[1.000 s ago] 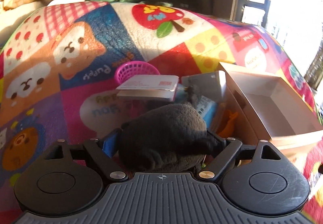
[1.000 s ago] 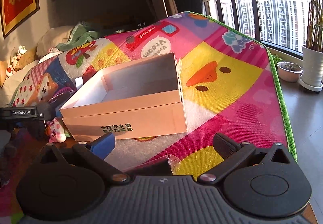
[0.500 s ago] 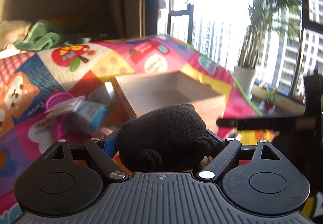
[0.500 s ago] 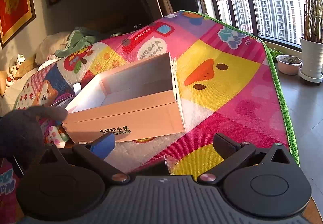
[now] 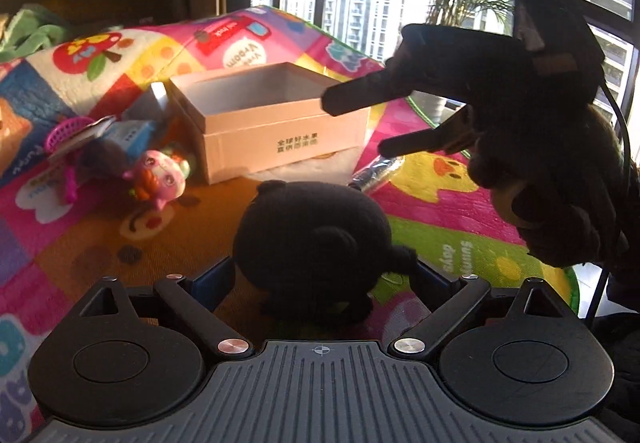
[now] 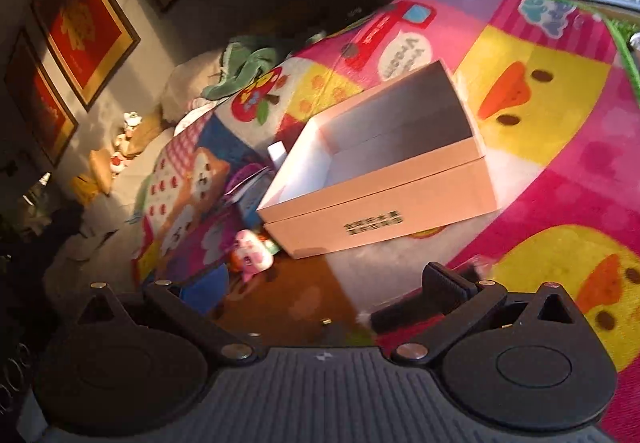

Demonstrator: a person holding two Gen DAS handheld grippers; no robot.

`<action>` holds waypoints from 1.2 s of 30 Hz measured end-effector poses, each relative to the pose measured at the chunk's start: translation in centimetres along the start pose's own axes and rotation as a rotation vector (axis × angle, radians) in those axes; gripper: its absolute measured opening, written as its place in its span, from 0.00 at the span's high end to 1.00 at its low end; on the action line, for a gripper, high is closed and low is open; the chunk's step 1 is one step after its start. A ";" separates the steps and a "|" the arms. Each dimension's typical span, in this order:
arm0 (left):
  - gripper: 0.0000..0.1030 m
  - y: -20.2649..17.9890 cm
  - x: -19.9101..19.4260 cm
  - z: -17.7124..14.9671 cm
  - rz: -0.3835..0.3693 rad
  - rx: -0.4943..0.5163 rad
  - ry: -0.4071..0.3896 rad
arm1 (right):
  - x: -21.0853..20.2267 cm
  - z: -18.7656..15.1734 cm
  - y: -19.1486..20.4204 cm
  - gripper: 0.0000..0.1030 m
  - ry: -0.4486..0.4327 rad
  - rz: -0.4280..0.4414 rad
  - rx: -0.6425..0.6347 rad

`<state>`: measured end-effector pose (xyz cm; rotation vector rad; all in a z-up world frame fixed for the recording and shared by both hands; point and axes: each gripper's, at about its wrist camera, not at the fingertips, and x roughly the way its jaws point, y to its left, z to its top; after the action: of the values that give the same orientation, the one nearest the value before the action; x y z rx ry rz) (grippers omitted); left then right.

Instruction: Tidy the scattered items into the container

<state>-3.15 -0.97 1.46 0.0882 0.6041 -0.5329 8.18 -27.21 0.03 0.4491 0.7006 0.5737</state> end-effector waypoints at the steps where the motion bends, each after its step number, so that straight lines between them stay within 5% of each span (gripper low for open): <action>1: 0.03 0.2 -0.3 0.1 0.012 -0.010 0.001 | 0.6 0.1 0.2 0.01 0.032 0.012 0.026; 6: 0.01 1.6 -2.2 0.6 -0.001 -0.118 -0.006 | 3.6 0.1 0.9 0.36 0.178 0.008 0.107; 8: 0.01 2.3 -2.5 1.0 -0.032 -0.181 -0.008 | 4.0 -0.4 1.3 0.41 0.199 -0.019 0.103; 16: 0.00 4.2 -0.1 2.2 -0.102 -0.319 0.071 | 1.5 -1.7 0.7 0.42 0.191 -0.086 0.135; 22: 0.00 4.6 2.1 2.4 -0.181 -0.388 0.137 | 2.4 -1.9 -0.8 0.50 0.250 0.015 0.275; 27: 0.00 4.4 2.5 2.9 -0.215 -0.388 0.101 | 3.3 -2.1 0.0 0.50 0.271 0.153 0.313; 32: 0.00 3.2 1.5 5.1 -0.263 -0.293 -0.005 | 2.3 -1.3 2.6 0.50 0.212 0.236 0.225; 36: 0.00 1.4 0.5 5.1 -0.242 -0.168 -0.002 | 1.1 -0.8 4.2 0.50 0.178 0.246 0.134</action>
<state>0.57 -1.17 5.32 -0.1459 0.6594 -0.7140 6.93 -23.20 1.29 0.6201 0.8635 0.8087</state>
